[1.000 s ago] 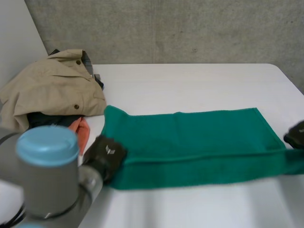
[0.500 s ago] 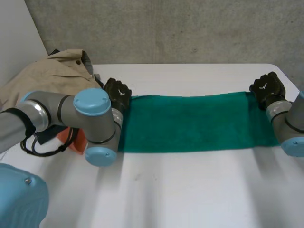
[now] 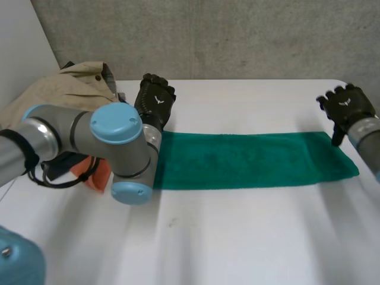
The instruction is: Fold the laundry.
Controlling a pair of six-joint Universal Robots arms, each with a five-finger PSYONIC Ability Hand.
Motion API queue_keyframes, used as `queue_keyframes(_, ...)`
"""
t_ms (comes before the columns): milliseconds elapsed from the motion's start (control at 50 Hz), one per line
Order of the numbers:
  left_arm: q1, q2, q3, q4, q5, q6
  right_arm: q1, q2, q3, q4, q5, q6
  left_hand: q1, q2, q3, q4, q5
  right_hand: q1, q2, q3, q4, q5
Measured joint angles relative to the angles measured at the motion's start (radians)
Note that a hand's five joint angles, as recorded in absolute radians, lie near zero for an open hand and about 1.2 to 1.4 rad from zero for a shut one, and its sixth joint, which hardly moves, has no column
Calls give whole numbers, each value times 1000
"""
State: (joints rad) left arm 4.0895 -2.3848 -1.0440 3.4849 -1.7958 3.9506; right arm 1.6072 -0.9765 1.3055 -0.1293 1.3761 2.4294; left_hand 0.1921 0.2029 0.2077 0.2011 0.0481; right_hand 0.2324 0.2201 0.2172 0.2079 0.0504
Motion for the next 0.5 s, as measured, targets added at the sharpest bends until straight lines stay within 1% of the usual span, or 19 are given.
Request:
queue_keyframes(100,3,81,-128,-2,2,-74,-84,-42,68,127,-98,-4,0,0,0,0,0,3,2,2,8,3)
queue_keyframes(180,4,120,-216,-3,4,-134,-131,-31,94,159,-150,-11,0,0,0,0,0,4,16,31,48,32)
queue_keyframes(240,3,135,-264,-3,5,-169,-149,-1,98,150,-170,-15,0,0,0,0,0,79,101,106,119,105)
queue_keyframes(320,1,143,-300,-2,6,-191,-159,43,92,121,-175,-20,0,0,0,0,0,123,114,146,153,144)
queue_keyframes(360,0,146,-310,-1,6,-196,-162,63,88,107,-174,-25,0,0,0,0,0,182,178,203,213,194)
queue_keyframes(380,0,147,-315,-1,6,-198,-163,70,87,102,-173,-27,0,0,0,0,0,292,294,313,322,311)
queue_keyframes(400,0,150,-319,0,6,-199,-168,88,82,90,-170,-38,0,0,0,0,0,577,583,590,577,559)
queue_keyframes(440,0,153,-323,0,6,-199,-173,103,77,79,-164,-50,0,0,0,0,0,812,851,845,852,819)
queue_keyframes(500,0,166,-325,0,5,-198,-195,108,69,51,-131,-67,0,0,0,0,0,878,950,953,961,925)
